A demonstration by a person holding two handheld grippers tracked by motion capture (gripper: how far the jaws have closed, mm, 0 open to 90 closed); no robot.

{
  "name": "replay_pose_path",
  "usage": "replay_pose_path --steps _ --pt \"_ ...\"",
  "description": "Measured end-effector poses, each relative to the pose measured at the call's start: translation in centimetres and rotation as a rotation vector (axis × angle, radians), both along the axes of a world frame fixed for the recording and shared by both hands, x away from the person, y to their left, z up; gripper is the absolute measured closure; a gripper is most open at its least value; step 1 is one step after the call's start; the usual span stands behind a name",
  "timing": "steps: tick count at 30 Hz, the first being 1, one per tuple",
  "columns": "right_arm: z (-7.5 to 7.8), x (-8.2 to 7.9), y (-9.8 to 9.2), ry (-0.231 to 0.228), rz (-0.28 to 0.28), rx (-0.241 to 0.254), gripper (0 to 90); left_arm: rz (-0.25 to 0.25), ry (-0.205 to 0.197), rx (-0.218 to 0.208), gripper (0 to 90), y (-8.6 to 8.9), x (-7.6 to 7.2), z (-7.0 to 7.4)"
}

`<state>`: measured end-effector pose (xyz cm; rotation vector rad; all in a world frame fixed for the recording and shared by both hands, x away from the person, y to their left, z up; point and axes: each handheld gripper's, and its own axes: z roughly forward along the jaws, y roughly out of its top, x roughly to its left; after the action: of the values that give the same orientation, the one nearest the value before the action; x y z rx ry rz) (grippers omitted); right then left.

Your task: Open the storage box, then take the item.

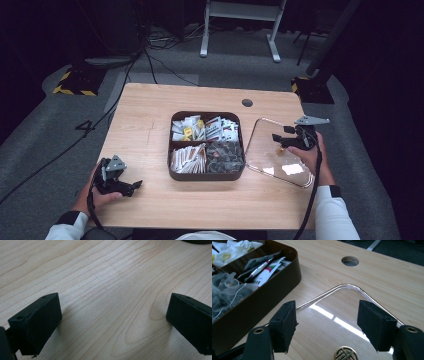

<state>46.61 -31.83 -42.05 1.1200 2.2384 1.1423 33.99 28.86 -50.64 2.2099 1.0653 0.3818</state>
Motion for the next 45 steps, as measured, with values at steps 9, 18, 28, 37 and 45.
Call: replay_pose_path --steps 9,18,28,37,45 --pt "1.6 -0.5 0.9 -0.035 0.020 0.024 28.1 -0.002 0.001 0.001 0.4 0.0 0.1 0.0" --pt "3.3 -0.6 3.1 -0.059 0.088 0.010 28.0 0.000 0.001 0.000 0.5 0.0 0.0 0.0" --pt "4.0 0.7 6.7 -0.060 0.151 -0.005 28.5 0.001 0.000 0.001 0.5 0.0 0.0 0.0" --pt "3.8 1.9 9.2 -0.052 0.172 -0.017 28.6 0.002 -0.001 0.001 0.5 0.0 0.0 0.0" --pt "3.3 3.4 12.2 -0.018 0.205 -0.028 31.0 0.013 0.000 -0.001 0.5 0.0 -0.1 0.0"
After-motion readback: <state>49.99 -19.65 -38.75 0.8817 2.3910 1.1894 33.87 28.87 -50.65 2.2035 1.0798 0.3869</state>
